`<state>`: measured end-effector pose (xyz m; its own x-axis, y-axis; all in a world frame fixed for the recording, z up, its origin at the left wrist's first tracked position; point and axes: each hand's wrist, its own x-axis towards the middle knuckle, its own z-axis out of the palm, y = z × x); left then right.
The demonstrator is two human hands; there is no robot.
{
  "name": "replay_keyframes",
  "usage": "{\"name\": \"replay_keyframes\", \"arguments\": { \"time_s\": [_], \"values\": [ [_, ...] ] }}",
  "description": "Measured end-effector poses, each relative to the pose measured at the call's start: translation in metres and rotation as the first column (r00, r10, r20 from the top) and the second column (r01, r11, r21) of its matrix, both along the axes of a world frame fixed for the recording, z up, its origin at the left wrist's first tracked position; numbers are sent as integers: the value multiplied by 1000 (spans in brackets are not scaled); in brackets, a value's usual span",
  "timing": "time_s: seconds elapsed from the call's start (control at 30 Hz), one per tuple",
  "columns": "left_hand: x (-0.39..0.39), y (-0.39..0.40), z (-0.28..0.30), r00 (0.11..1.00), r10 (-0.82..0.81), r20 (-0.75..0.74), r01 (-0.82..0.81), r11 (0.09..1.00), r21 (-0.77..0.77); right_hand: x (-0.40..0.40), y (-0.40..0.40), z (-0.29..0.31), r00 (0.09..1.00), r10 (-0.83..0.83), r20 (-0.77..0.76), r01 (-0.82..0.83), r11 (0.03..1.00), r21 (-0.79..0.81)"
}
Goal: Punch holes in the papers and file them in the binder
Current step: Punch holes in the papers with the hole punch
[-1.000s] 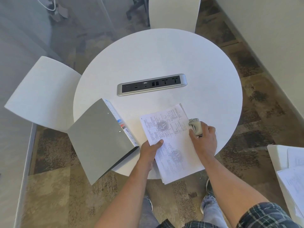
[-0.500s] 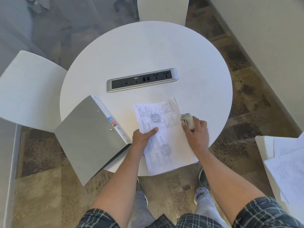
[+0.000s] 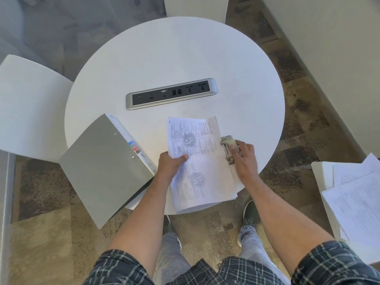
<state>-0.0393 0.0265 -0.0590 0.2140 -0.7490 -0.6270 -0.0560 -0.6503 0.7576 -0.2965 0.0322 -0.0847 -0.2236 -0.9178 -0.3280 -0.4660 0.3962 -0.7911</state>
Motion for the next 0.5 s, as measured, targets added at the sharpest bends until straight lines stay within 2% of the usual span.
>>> {"name": "replay_keyframes", "arguments": {
  "time_s": [0.13,0.33,0.5],
  "values": [
    [-1,0,-3,1000,14,-9,-14,1000,6,-3,-1,-2,1000,15,14,-15,1000,-4],
    [-1,8,-1,990,136,26,-135,991,-9,-3,-1,-1,999,15,40,-15,1000,4],
    [-4,6,0,991,131,9,-131,991,-15,-3,0,-1,997,9,73,-8,1000,-15]
  ]
}}
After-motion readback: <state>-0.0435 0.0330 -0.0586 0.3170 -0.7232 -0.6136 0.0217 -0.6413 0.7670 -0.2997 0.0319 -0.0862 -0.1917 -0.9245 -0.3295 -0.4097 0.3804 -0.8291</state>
